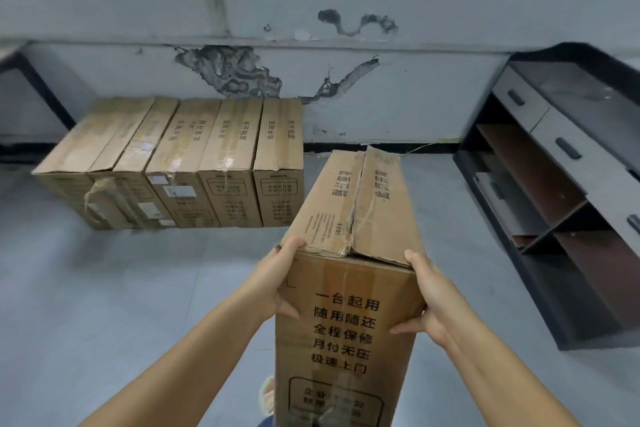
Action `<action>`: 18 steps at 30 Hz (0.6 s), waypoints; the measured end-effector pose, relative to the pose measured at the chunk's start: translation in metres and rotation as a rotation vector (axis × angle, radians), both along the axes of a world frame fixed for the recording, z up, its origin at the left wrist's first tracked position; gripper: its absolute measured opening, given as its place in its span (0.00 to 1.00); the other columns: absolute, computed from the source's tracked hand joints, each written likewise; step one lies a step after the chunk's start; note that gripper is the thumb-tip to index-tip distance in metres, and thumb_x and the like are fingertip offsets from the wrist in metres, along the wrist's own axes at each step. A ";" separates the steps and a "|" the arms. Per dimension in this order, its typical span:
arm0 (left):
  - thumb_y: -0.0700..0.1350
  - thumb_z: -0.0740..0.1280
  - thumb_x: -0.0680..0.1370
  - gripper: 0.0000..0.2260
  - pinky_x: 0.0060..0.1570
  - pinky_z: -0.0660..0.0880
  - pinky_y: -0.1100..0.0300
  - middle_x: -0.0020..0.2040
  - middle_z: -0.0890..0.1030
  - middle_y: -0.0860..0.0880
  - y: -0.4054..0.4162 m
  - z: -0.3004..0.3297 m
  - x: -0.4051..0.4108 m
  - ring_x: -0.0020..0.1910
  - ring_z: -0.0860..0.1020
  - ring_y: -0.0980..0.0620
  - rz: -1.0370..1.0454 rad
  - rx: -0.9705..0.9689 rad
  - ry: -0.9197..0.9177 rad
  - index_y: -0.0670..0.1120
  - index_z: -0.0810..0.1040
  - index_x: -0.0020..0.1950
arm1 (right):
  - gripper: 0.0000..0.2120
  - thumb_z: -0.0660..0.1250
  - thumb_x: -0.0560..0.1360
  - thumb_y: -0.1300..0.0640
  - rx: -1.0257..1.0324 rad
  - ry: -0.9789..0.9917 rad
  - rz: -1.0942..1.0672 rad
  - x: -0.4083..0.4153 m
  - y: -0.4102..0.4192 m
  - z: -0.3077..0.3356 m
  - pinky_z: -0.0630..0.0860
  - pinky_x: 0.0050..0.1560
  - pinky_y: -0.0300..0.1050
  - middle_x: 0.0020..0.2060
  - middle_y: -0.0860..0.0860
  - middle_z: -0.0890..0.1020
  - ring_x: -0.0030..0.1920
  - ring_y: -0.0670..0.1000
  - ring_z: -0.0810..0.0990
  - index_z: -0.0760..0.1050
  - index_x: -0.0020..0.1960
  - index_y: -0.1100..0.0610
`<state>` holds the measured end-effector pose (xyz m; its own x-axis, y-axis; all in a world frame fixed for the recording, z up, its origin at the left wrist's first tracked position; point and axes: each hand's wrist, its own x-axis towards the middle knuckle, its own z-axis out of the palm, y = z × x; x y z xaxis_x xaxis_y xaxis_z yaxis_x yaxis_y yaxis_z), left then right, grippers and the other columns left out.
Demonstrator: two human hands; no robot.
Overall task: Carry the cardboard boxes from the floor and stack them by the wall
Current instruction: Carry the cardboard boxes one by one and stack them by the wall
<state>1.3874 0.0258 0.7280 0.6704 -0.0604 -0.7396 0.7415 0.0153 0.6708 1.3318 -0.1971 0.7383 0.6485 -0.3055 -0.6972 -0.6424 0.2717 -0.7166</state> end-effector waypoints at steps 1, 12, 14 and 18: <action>0.59 0.63 0.76 0.21 0.47 0.75 0.29 0.61 0.74 0.49 0.005 0.003 0.019 0.61 0.72 0.42 -0.003 -0.001 -0.002 0.55 0.69 0.67 | 0.11 0.60 0.78 0.43 0.003 -0.005 -0.006 0.018 0.004 0.003 0.79 0.35 0.69 0.49 0.48 0.72 0.46 0.54 0.73 0.69 0.59 0.43; 0.58 0.65 0.75 0.17 0.48 0.75 0.31 0.54 0.73 0.54 0.009 0.017 0.218 0.53 0.71 0.46 -0.015 -0.022 -0.053 0.58 0.69 0.62 | 0.15 0.60 0.78 0.43 0.011 -0.026 -0.040 0.207 0.010 0.019 0.77 0.40 0.71 0.59 0.52 0.73 0.53 0.57 0.74 0.68 0.63 0.44; 0.57 0.65 0.75 0.16 0.49 0.74 0.29 0.52 0.74 0.55 0.000 0.011 0.248 0.47 0.73 0.49 0.009 -0.033 -0.035 0.58 0.69 0.61 | 0.17 0.60 0.78 0.43 0.014 -0.004 -0.035 0.239 -0.001 0.013 0.77 0.41 0.72 0.62 0.52 0.71 0.54 0.59 0.73 0.68 0.65 0.44; 0.58 0.66 0.75 0.17 0.49 0.73 0.28 0.54 0.75 0.53 -0.029 -0.005 0.315 0.50 0.74 0.46 0.045 -0.023 0.005 0.57 0.70 0.63 | 0.18 0.61 0.77 0.43 0.017 0.044 -0.001 0.316 -0.032 -0.009 0.78 0.41 0.71 0.66 0.52 0.69 0.63 0.61 0.70 0.67 0.66 0.45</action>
